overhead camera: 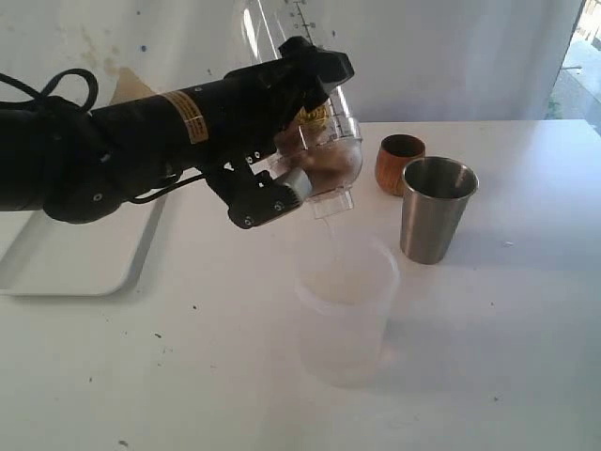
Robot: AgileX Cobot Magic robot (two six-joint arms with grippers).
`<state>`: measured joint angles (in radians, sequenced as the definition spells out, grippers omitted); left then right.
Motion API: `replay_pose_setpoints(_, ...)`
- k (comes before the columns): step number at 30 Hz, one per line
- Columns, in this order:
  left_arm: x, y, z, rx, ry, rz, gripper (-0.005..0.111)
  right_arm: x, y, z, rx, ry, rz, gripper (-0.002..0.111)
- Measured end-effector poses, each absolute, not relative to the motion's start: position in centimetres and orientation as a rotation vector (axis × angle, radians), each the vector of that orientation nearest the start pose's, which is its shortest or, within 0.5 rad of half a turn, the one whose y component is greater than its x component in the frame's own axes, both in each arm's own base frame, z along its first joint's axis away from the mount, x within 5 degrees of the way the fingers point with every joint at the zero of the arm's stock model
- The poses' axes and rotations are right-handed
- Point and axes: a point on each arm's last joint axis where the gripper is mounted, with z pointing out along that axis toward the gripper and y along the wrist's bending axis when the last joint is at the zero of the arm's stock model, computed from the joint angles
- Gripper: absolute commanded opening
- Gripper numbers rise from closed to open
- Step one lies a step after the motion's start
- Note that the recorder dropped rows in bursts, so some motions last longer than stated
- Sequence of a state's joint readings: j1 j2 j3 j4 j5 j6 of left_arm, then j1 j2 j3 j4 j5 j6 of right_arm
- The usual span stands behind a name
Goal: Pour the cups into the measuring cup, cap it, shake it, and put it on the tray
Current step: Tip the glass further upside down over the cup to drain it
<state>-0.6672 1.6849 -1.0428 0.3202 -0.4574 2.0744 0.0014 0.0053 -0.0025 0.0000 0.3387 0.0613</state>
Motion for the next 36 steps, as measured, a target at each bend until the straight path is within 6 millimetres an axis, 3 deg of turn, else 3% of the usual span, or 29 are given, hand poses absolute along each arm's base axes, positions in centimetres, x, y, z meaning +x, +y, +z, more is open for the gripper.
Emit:
replay_pose_setpoints(26, 29.2, -25.1, 27.6, 1.815, -0.114, 1.154, 0.000, 5.4, 0.0, 18.3, 0.102, 1.823, 0.081, 0.000)
replay_pose_setpoints(36, 28.0, -26.3, 27.9, 1.771, -0.158, 1.130, 0.000, 5.4, 0.0, 18.3, 0.102, 1.823, 0.081, 0.000)
